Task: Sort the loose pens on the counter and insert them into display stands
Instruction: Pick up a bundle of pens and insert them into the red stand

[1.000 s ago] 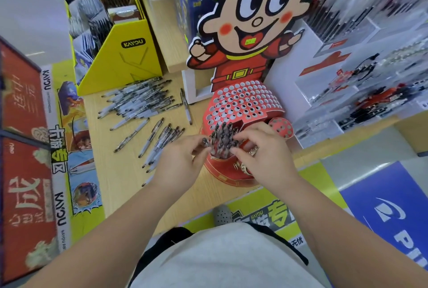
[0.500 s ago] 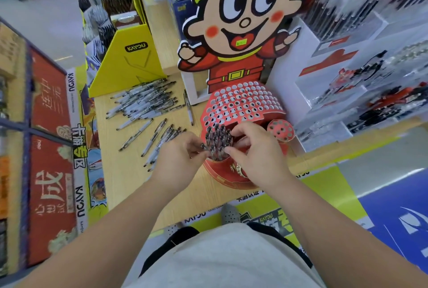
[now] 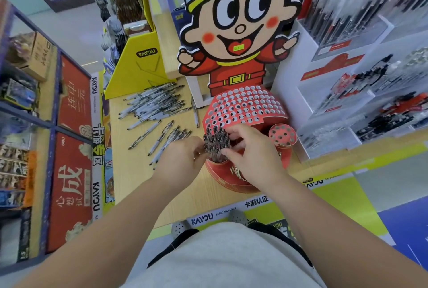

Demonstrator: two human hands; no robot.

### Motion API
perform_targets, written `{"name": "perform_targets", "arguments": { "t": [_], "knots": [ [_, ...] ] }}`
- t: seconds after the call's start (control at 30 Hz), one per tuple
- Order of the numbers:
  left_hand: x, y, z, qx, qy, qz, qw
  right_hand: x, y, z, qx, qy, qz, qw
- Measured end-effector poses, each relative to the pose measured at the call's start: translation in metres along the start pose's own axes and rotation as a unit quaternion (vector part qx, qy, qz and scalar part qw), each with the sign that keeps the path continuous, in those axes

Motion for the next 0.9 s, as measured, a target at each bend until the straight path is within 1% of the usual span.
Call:
{"name": "perform_targets", "arguments": {
  "t": [0.07,0.1,0.2,0.43,0.53,0.6,0.67,0.73,0.8,0.9],
  "knots": [
    [-0.004,0.001,0.001,-0.013,0.013,-0.013,1.000,0.001,-0.001,0.000,-0.002,0.006,0.004,1.000],
    [-0.006,0.003,0.001,-0.014,0.033,-0.011,0.999,0.001,-0.002,0.000,-0.003,0.009,0.006,1.000],
    [-0.004,0.011,0.002,0.004,0.085,0.025,0.996,0.003,0.000,-0.001,-0.004,0.010,0.000,1.000],
    [0.011,0.009,-0.004,0.051,0.136,0.093,0.985,0.004,0.001,-0.003,-0.021,0.005,-0.009,1.000],
    [0.009,0.009,-0.006,0.038,0.143,0.108,0.983,0.002,0.004,-0.009,-0.030,-0.006,-0.014,0.999],
    [0.003,0.014,-0.003,0.025,0.142,0.115,0.983,-0.002,0.009,-0.012,-0.001,-0.010,-0.023,1.000],
    [-0.013,0.020,0.001,0.027,0.157,0.117,0.980,-0.012,0.014,-0.014,0.053,-0.006,-0.034,0.998],
    [-0.036,0.027,0.003,0.032,0.194,0.114,0.974,-0.027,0.015,-0.016,0.090,-0.001,-0.056,0.994],
    [-0.063,0.034,0.004,0.031,0.215,0.084,0.973,-0.047,0.008,-0.018,0.099,0.010,-0.071,0.992],
    [-0.105,0.040,0.001,0.011,0.225,0.031,0.974,-0.073,-0.018,-0.016,0.080,0.025,-0.091,0.992]
  ]
}}
Point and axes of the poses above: each hand's wrist, its own z-axis away from the middle knuckle, its own y-axis out of the back of the hand, x = y × z, the point moved 2 cm from there along -z, towards the middle knuckle, and after that the axes turned 13 degrees about x, right-handed, at the moved point
